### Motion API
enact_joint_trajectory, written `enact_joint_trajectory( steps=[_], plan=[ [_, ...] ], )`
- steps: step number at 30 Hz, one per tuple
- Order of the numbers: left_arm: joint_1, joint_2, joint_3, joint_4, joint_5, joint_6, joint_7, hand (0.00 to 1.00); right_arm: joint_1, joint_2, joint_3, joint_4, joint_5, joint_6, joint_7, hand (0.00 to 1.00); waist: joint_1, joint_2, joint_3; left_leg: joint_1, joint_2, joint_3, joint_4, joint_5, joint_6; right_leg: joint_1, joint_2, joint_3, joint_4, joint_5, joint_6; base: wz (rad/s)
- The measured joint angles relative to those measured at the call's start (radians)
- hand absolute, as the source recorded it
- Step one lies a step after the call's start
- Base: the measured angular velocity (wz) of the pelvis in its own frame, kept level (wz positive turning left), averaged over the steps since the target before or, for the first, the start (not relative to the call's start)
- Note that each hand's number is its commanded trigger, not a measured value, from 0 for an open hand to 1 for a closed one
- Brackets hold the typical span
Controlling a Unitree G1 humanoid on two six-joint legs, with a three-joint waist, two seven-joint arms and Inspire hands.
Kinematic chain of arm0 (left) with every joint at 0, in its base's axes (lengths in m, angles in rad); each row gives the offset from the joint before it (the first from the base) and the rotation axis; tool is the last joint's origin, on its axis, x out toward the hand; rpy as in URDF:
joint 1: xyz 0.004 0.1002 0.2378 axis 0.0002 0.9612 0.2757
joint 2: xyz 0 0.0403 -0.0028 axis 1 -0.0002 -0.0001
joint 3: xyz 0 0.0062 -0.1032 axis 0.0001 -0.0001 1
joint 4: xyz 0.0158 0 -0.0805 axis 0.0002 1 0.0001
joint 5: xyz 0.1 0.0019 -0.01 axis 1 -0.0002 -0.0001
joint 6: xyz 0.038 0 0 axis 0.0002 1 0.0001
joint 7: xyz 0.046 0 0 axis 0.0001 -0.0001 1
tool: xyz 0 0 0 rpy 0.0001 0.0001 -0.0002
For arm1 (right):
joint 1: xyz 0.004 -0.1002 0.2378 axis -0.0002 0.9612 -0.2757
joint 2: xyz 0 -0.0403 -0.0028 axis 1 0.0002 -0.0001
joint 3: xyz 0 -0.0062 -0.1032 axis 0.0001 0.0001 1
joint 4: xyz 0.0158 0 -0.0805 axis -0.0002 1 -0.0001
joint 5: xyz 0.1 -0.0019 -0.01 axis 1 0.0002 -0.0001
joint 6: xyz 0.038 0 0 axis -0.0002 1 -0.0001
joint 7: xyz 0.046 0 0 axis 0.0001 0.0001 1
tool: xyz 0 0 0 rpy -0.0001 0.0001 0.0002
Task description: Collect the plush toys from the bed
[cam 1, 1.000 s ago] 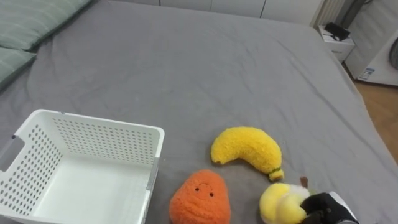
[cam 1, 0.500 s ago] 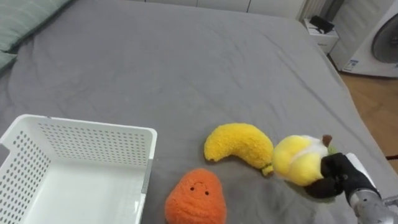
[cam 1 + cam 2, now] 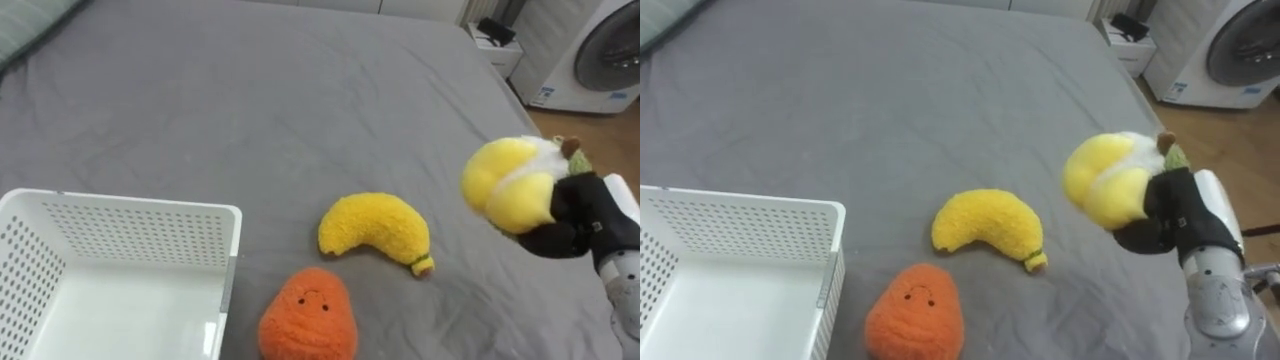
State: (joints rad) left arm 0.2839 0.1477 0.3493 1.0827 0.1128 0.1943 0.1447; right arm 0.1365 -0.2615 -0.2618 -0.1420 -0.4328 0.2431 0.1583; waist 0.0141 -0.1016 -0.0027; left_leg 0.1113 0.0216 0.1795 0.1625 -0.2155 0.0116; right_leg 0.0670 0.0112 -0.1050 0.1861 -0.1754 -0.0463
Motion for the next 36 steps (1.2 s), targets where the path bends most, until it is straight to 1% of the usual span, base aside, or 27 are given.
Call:
enact_joint_trajectory(
  steps=[3,5,8,11,13,14,16,18,19,21,22,23,24,25,26,28,29,30,31,32,33,34,36],
  plan=[
    [0.0,0.0,-0.002,-0.002,0.0,-0.006,0.0,0.0,0.0,0.0,0.004,-0.033,0.002,0.0,0.013,1.0,0.013,0.003,-0.0005,-0.007,0.001,0.001,0.002,0.0,0.0,0.0,0.0,-0.002,0.0,0.0,0.0,0.0],
    [0.0,0.0,-0.016,-0.002,0.002,-0.006,0.0,0.0,-0.004,0.0,0.008,-0.042,-0.001,0.0,0.025,1.0,0.021,0.006,-0.0027,-0.012,0.001,0.001,0.005,0.0,0.0,-0.003,-0.001,-0.007,0.0,0.0,0.0,0.04],
    [0.001,-0.001,-0.039,0.001,0.003,-0.005,-0.002,0.0,-0.03,0.0,0.046,-0.066,0.0,0.011,0.052,1.0,0.022,0.009,-0.0046,-0.015,0.001,0.001,0.005,0.001,0.002,-0.005,-0.002,-0.01,0.0,0.0,0.0,0.01],
    [-0.01,-0.002,-0.039,0.002,0.002,-0.007,-0.002,0.0,-0.06,0.0,0.09,-0.083,-0.001,0.013,0.097,1.0,0.024,0.01,-0.0054,-0.015,0.0,0.0,0.004,0.002,0.003,-0.005,-0.002,-0.011,0.0,0.0,0.0,0.0],
    [-0.019,-0.002,-0.039,0.004,0.003,-0.016,-0.003,0.0,-0.07,0.0,0.108,-0.1,-0.002,0.014,0.133,1.0,0.041,0.009,-0.0056,-0.014,0.0,0.0,0.004,0.002,0.003,-0.005,-0.003,-0.011,-0.001,0.0,0.0,0.0],
    [-0.022,-0.002,-0.039,0.006,0.005,-0.027,-0.004,0.0,-0.071,0.0,0.117,-0.117,-0.004,0.015,0.155,1.0,0.049,0.006,-0.0047,-0.013,-0.001,-0.001,0.004,0.002,0.003,-0.002,-0.003,-0.014,-0.003,0.0,0.0,0.05],
    [-0.023,-0.002,-0.04,0.008,0.006,-0.035,-0.004,0.0,-0.082,0.0,0.127,-0.128,-0.006,0.016,0.19,1.0,0.056,-0.002,-0.0038,-0.013,-0.002,-0.007,0.005,0.002,0.003,0.001,-0.004,-0.021,-0.003,0.0,0.0,0.08],
    [-0.026,0.0,-0.049,0.016,0.006,-0.038,-0.004,0.0,-0.108,0.0,0.132,-0.139,-0.005,0.02,0.226,1.0,0.069,-0.012,0.0022,-0.018,-0.004,-0.017,0.007,0.004,0.005,0.0,-0.007,-0.034,-0.003,0.0,0.0,0.1],
    [-0.026,0.0,-0.055,0.018,0.006,-0.037,-0.005,0.0,-0.117,0.0,0.135,-0.139,-0.007,0.02,0.232,1.0,0.072,-0.012,0.0032,-0.021,-0.004,-0.018,0.009,0.004,0.005,-0.001,-0.008,-0.035,-0.004,0.0,0.0,0.11],
    [-0.026,-0.001,-0.059,0.02,0.009,-0.037,-0.012,0.0,-0.155,0.001,0.161,-0.148,-0.012,0.021,0.253,1.0,0.079,-0.02,0.0017,-0.03,-0.003,-0.023,0.016,0.003,0.006,-0.001,-0.009,-0.042,-0.008,0.0,0.001,0.1],
    [-0.028,-0.001,-0.059,0.021,0.009,-0.037,-0.013,0.0,-0.164,0.002,0.166,-0.15,-0.013,0.021,0.262,1.0,0.08,-0.021,0.0017,-0.032,-0.003,-0.026,0.016,0.003,0.006,0.0,-0.009,-0.046,-0.012,0.0,0.001,0.12],
    [-0.033,-0.001,-0.059,0.026,0.009,-0.037,-0.019,0.0,-0.178,0.005,0.173,-0.156,-0.013,0.021,0.273,1.0,0.088,-0.02,0.0019,-0.033,-0.004,-0.03,0.016,0.003,0.006,0.001,-0.009,-0.051,-0.015,0.002,0.002,0.08],
    [-0.042,-0.001,-0.058,0.034,0.008,-0.037,-0.019,0.0,-0.185,0.007,0.177,-0.16,-0.012,0.021,0.277,1.0,0.105,-0.019,0.0026,-0.034,-0.004,-0.031,0.016,0.003,0.006,0.001,-0.01,-0.052,-0.015,0.002,0.002,0.07],
    [-0.045,-0.001,-0.058,0.037,0.008,-0.037,-0.019,0.0,-0.19,0.008,0.183,-0.16,-0.013,0.021,0.279,1.0,0.11,-0.019,0.0028,-0.034,-0.004,-0.032,0.016,0.003,0.006,0.001,-0.01,-0.054,-0.015,0.002,0.002,0.1],
    [-0.05,0.0,-0.058,0.037,0.008,-0.037,-0.019,0.0,-0.197,0.008,0.201,-0.16,-0.017,0.021,0.28,1.0,0.119,-0.018,0.0029,-0.04,-0.004,-0.045,0.017,0.003,0.006,0.001,-0.011,-0.064,-0.017,0.002,0.002,0.21],
    [-0.061,-0.002,-0.059,0.037,0.008,-0.037,-0.019,0.0,-0.197,0.008,0.224,-0.16,-0.022,0.022,0.285,1.0,0.127,-0.017,0.0037,-0.051,-0.006,-0.054,0.02,0.003,0.006,-0.002,-0.013,-0.078,-0.018,0.002,0.002,0.23],
    [-0.065,-0.003,-0.06,0.037,0.007,-0.037,-0.019,0.0,-0.198,0.008,0.242,-0.161,-0.024,0.025,0.291,1.0,0.131,-0.016,0.0047,-0.054,-0.014,-0.063,0.02,0.003,0.007,-0.002,-0.015,-0.088,-0.019,0.002,0.002,0.22],
    [-0.069,-0.002,-0.062,0.038,0.007,-0.037,-0.019,0.0,-0.201,0.008,0.262,-0.161,-0.023,0.032,0.301,1.0,0.136,-0.015,0.0052,-0.059,-0.016,-0.074,0.02,0.004,0.008,-0.003,-0.015,-0.094,-0.019,0.001,0.002,0.2],
    [-0.073,-0.001,-0.066,0.038,0.007,-0.037,-0.019,0.0,-0.204,0.007,0.274,-0.161,-0.022,0.035,0.303,1.0,0.139,-0.014,0.0055,-0.063,-0.016,-0.076,0.021,0.004,0.008,-0.005,-0.015,-0.095,-0.019,0.001,0.002,0.12],
    [-0.076,0.001,-0.081,0.039,0.007,-0.037,-0.019,0.0,-0.215,0.008,0.295,-0.161,-0.022,0.037,0.305,1.0,0.149,-0.015,0.0053,-0.069,-0.016,-0.077,0.022,0.005,0.008,-0.011,-0.016,-0.096,-0.017,0.001,0.002,0.03],
    [-0.091,0.0,-0.091,0.038,0.007,-0.037,-0.02,0.0,-0.231,0.007,0.315,-0.161,-0.022,0.038,0.308,1.0,0.158,-0.015,0.0054,-0.077,-0.017,-0.079,0.026,0.005,0.009,-0.017,-0.017,-0.098,-0.016,0.001,0.002,0.0],
    [-0.095,0.0,-0.099,0.039,0.008,-0.037,-0.02,0.0,-0.24,0.008,0.324,-0.161,-0.021,0.039,0.311,1.0,0.16,-0.013,0.0065,-0.079,-0.016,-0.082,0.027,0.006,0.01,-0.018,-0.018,-0.1,-0.016,0.001,0.002,0.07],
    [-0.115,0.002,-0.099,0.038,0.009,-0.037,-0.025,0.0,-0.267,0.008,0.367,-0.161,-0.033,0.039,0.316,1.0,0.174,-0.012,0.0072,-0.08,-0.015,-0.086,0.027,0.006,0.01,-0.019,-0.019,-0.102,-0.016,0.002,0.003,0.05]
  ],
)
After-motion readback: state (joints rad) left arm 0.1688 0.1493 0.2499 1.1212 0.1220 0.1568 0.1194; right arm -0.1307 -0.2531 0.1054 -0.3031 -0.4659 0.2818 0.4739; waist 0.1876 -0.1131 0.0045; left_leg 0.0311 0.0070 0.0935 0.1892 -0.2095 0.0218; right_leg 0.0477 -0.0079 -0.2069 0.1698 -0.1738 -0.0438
